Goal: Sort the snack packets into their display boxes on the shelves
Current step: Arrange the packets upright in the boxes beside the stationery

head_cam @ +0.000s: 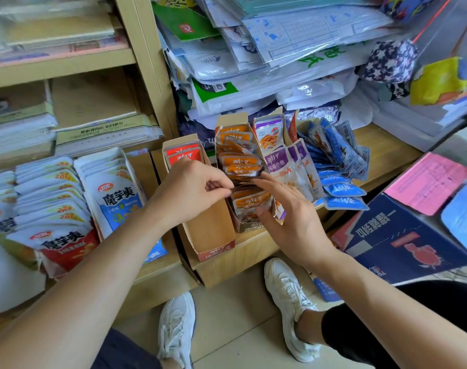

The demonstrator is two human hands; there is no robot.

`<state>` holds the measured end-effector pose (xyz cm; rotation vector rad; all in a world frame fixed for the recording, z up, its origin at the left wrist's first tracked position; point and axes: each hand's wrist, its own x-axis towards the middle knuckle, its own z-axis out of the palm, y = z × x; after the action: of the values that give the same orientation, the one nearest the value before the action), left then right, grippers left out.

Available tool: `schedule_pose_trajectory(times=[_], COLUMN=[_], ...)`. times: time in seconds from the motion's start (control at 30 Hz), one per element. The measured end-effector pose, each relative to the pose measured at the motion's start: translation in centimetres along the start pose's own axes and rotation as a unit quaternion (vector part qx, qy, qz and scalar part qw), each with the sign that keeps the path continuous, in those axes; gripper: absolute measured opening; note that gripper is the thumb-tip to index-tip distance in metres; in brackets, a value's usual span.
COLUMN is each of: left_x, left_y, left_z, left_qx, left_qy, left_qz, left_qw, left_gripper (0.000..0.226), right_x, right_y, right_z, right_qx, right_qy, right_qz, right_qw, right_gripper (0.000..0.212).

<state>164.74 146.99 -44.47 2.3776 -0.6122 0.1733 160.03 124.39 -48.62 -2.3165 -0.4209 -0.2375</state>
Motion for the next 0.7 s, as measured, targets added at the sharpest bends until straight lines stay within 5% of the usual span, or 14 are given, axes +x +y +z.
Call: schedule_pose_trajectory(times=[0.2,0.5,0.7], left_x=[-0.3,1.3,1.4], left_y=[0.3,-0.8,-1.0], left_z=[0.3,1.0,0.7], left_qx=[-0.084,0.039,0.015], left_qy=[0.018,0.081,0.064], left_qz=[-0.036,-0.012,-0.004], left_qw=[0.996,0.996,0.998], left_gripper=[0.014,0.044,0.018], right_x=[0.1,0.6,1.3], right_y=[0.3,-0.1,0.0], right_z=[-0.3,-0.4,-0.7], right_qx=[-0.043,-0.027,-0.051], right_qy=[-0.042,0.03,0.013], right_qz=[-0.006,-0.039,-0.044], right_qw=[0.998,0.998,0.998], right_gripper=[0.062,0.037,0.031])
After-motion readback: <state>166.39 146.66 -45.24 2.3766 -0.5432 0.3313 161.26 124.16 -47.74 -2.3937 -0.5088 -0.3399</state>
